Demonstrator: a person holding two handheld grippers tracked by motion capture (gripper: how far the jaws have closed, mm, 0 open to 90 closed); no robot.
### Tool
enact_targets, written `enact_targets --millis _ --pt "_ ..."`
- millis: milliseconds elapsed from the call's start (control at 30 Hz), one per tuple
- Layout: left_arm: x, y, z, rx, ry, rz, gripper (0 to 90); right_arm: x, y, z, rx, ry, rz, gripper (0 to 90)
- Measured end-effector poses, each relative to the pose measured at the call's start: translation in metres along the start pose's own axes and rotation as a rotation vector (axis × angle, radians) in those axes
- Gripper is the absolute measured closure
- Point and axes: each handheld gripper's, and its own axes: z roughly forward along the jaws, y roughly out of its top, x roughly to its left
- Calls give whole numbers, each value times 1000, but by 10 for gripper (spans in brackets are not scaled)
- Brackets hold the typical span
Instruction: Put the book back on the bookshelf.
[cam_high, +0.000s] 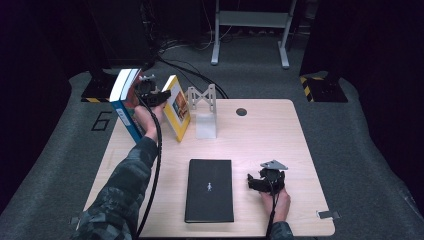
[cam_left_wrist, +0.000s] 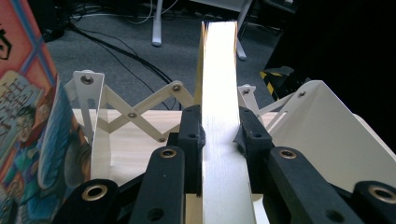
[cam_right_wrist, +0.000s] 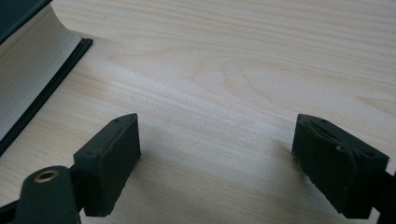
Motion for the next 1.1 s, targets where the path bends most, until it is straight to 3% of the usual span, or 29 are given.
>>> enact_targets --millis 300,433,800,933,1100 --pt "10 4 4 11 95 47 735 0 0 0 0 1 0 148" --pt "16 3 3 12 131 41 714 0 0 0 0 2 0 148" --pt "25 2 -12 3 223 108 543 0 0 0 0 2 -1 148" --pt "26 2 -24 -21 216 140 485 0 0 0 0 1 -2 149" --pt "21 -1 -39 -34 160 169 424 0 0 0 1 1 -3 149"
